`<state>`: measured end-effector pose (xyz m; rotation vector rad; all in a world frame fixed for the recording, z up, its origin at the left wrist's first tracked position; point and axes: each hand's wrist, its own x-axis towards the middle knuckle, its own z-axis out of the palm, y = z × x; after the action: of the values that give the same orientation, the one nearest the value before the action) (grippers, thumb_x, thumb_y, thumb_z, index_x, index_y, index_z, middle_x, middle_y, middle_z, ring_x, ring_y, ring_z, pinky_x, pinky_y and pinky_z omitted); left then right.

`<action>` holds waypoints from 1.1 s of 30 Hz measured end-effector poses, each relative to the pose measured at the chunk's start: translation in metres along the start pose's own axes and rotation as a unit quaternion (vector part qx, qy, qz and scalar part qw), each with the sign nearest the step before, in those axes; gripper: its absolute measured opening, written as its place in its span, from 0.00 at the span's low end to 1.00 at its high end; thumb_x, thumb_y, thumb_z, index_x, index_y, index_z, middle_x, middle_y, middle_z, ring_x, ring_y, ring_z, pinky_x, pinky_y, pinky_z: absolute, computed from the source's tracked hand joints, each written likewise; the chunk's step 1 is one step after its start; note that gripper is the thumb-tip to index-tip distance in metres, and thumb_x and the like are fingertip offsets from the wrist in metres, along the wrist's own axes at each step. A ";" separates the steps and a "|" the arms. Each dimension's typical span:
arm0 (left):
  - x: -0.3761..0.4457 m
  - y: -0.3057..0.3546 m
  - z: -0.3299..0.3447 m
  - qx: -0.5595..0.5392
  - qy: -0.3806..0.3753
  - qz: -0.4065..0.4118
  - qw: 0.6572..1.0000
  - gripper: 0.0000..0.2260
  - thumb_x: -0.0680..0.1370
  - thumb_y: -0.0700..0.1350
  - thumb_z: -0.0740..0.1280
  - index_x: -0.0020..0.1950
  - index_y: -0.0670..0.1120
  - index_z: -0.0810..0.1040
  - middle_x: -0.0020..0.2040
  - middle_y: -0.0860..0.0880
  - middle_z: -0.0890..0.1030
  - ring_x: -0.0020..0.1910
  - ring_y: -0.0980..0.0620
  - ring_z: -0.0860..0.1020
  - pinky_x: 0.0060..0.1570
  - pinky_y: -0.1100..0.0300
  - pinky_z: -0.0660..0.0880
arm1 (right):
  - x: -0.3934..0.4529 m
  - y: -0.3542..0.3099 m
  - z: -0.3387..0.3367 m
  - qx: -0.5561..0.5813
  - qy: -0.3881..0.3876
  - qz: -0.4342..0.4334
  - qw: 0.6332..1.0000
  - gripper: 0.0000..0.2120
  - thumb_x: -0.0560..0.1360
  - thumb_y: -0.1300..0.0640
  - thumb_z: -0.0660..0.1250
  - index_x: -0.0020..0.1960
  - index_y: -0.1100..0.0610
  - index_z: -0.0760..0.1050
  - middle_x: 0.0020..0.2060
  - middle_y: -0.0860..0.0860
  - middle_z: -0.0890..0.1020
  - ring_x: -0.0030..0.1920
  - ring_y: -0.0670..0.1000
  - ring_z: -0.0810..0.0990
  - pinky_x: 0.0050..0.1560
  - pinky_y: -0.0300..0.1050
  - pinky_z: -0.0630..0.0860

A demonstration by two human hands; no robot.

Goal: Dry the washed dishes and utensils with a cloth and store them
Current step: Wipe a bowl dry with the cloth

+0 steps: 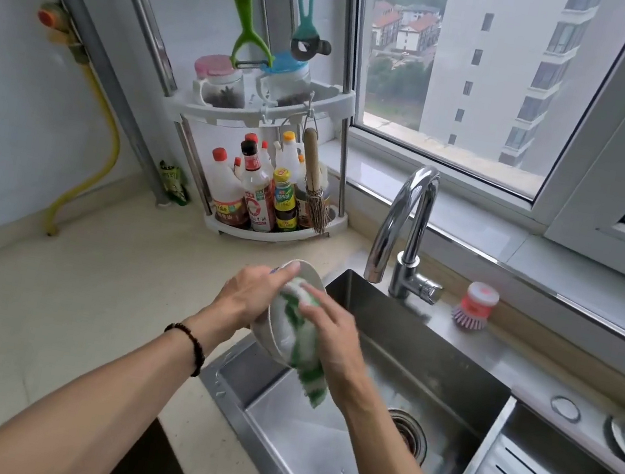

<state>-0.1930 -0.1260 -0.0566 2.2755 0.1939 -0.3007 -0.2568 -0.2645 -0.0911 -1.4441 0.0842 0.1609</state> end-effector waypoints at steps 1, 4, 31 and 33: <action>0.000 0.001 0.000 -0.022 0.004 -0.007 1.000 0.33 0.71 0.74 0.60 0.47 0.43 0.81 0.44 0.45 0.82 0.45 0.43 0.80 0.48 0.51 0.76 | -0.003 0.003 0.006 -0.053 -0.072 -0.017 0.996 0.17 0.77 0.49 0.67 0.65 0.47 0.78 0.56 0.46 0.81 0.53 0.43 0.79 0.50 0.38 0.74; 0.000 0.002 -0.006 -0.008 0.010 -0.010 1.000 0.37 0.67 0.74 0.60 0.47 0.40 0.80 0.41 0.44 0.82 0.40 0.45 0.77 0.41 0.52 0.69 | -0.005 0.014 0.012 -0.318 -0.190 -0.092 0.924 0.27 0.74 0.44 0.70 0.71 0.48 0.72 0.62 0.48 0.76 0.55 0.50 0.78 0.58 0.48 0.77; -0.014 -0.010 -0.005 -0.066 0.075 0.050 0.994 0.22 0.68 0.67 0.63 0.35 0.47 0.75 0.34 0.50 0.77 0.37 0.49 0.74 0.36 0.56 0.65 | -0.009 0.021 0.015 -0.497 -0.178 -0.170 0.832 0.41 0.73 0.63 0.68 0.81 0.50 0.54 0.81 0.51 0.55 0.76 0.57 0.62 0.77 0.50 0.56; -0.013 -0.010 -0.011 -0.071 0.046 0.054 0.995 0.23 0.68 0.67 0.64 0.35 0.46 0.75 0.33 0.51 0.76 0.36 0.48 0.74 0.37 0.55 0.65 | -0.015 0.021 0.015 -0.454 -0.210 -0.192 0.844 0.38 0.71 0.60 0.71 0.78 0.49 0.62 0.80 0.48 0.58 0.70 0.56 0.70 0.73 0.49 0.64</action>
<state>-0.2059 -0.1122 -0.0531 2.1521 0.1356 -0.1216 -0.2755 -0.2480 -0.1079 -2.2979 -0.7353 0.1942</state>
